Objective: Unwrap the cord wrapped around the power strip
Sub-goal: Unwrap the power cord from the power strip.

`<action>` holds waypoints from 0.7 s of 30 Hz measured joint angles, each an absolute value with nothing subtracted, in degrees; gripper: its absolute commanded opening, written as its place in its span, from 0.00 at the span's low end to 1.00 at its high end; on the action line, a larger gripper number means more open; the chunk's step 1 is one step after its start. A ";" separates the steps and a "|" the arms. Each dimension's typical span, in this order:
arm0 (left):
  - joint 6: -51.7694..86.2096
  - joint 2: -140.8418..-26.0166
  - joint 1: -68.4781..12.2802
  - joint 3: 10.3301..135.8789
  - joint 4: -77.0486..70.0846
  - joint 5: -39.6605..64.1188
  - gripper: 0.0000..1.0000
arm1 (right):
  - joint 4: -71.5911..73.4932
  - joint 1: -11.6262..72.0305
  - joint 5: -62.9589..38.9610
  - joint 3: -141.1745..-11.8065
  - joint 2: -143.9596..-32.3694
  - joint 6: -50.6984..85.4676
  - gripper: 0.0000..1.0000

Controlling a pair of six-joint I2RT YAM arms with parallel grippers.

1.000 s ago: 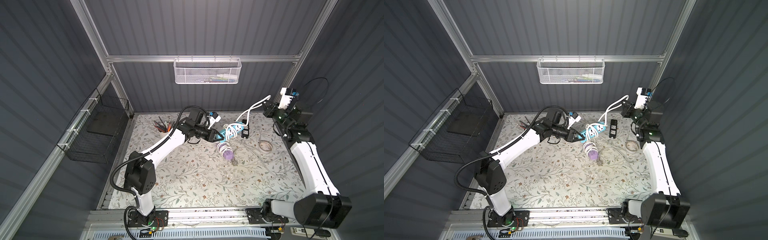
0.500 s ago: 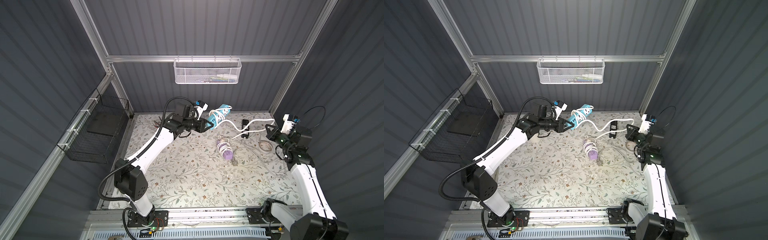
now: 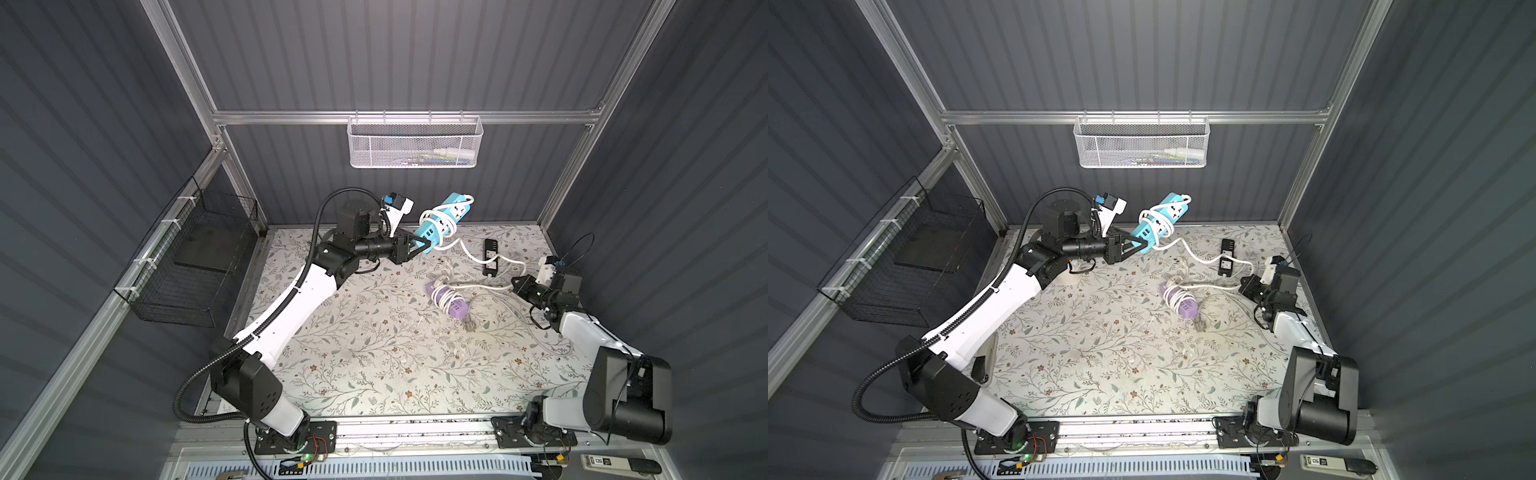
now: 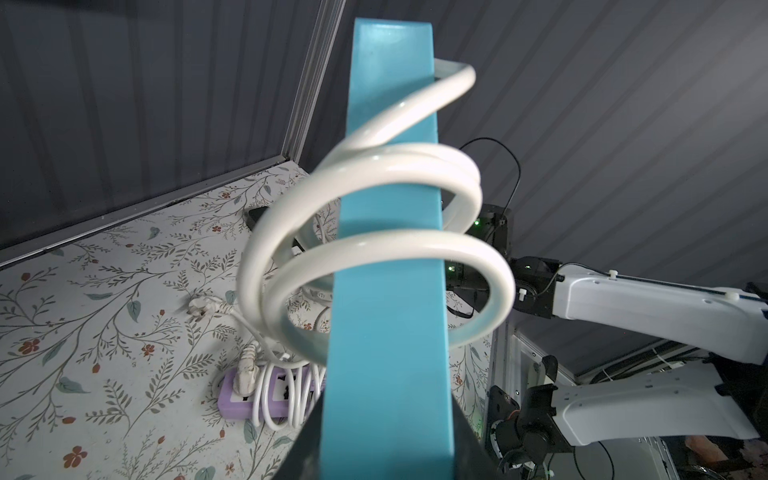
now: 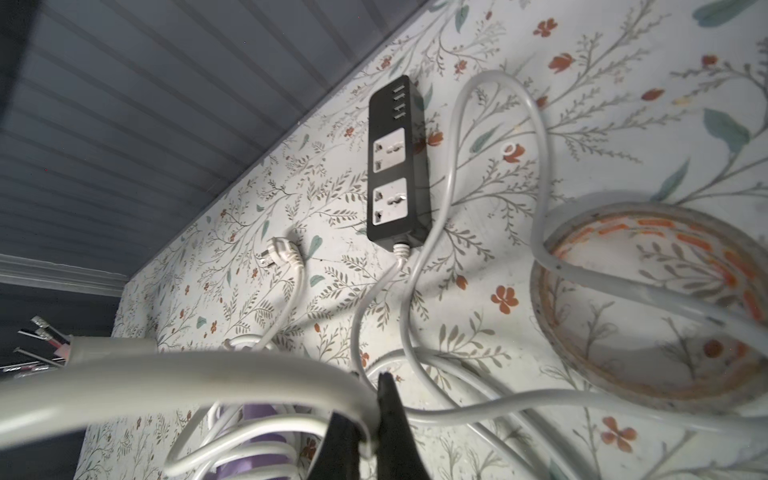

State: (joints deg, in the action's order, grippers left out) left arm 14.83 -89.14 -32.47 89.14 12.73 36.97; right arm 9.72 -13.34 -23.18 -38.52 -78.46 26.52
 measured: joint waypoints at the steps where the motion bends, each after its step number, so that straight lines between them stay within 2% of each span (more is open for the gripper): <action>1: 14.76 -89.14 -32.49 89.08 12.71 36.77 0.00 | 9.85 -13.39 -22.31 -38.24 -78.72 27.05 0.00; 11: 13.98 -89.12 -32.53 87.20 12.34 35.20 0.00 | 8.19 -15.64 -17.93 -35.16 -78.81 32.16 0.00; 21: 13.52 -88.29 -32.32 86.61 12.36 33.85 0.00 | 7.55 -16.73 -18.63 -30.22 -76.82 37.89 0.00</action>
State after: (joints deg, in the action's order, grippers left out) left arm 13.52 -88.29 -32.32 86.61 12.36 33.85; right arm 7.55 -16.73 -18.63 -30.22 -76.82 37.89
